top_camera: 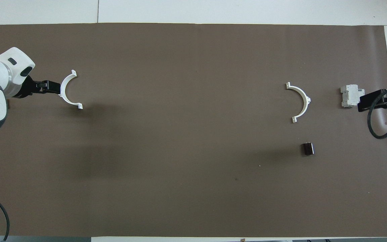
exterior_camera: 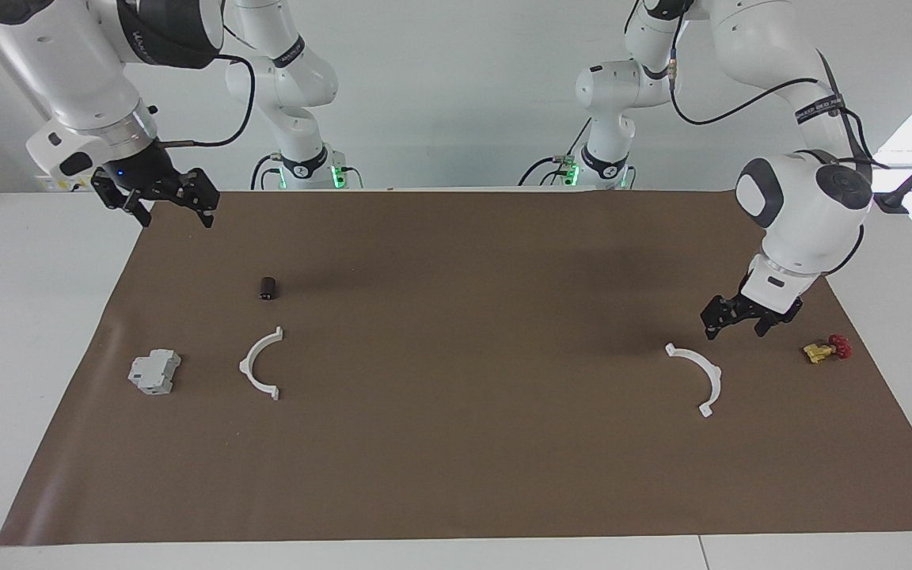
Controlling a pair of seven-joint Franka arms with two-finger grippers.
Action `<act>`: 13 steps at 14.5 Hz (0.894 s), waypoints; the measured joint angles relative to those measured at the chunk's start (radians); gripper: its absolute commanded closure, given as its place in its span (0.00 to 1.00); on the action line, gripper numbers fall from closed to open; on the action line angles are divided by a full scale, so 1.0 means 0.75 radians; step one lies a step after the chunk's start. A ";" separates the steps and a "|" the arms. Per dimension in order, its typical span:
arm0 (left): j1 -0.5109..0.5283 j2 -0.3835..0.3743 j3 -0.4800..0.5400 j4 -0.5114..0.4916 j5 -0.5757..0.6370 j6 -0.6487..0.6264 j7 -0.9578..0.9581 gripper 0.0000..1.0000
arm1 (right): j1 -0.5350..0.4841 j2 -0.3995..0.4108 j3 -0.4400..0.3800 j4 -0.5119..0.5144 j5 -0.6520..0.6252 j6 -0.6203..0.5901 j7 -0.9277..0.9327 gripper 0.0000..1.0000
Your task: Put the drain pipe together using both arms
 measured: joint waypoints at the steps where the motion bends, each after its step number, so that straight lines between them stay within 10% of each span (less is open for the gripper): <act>1: 0.000 0.021 0.000 -0.001 0.000 0.021 -0.013 0.00 | 0.003 -0.009 0.002 -0.053 0.018 0.083 -0.008 0.00; 7: 0.000 0.145 0.000 -0.012 0.000 0.174 -0.115 0.00 | 0.037 0.131 0.020 -0.398 0.026 0.713 -0.022 0.02; 13: 0.011 0.196 0.001 -0.017 0.000 0.214 -0.134 0.00 | 0.056 0.382 0.022 -0.504 0.026 1.074 -0.172 0.42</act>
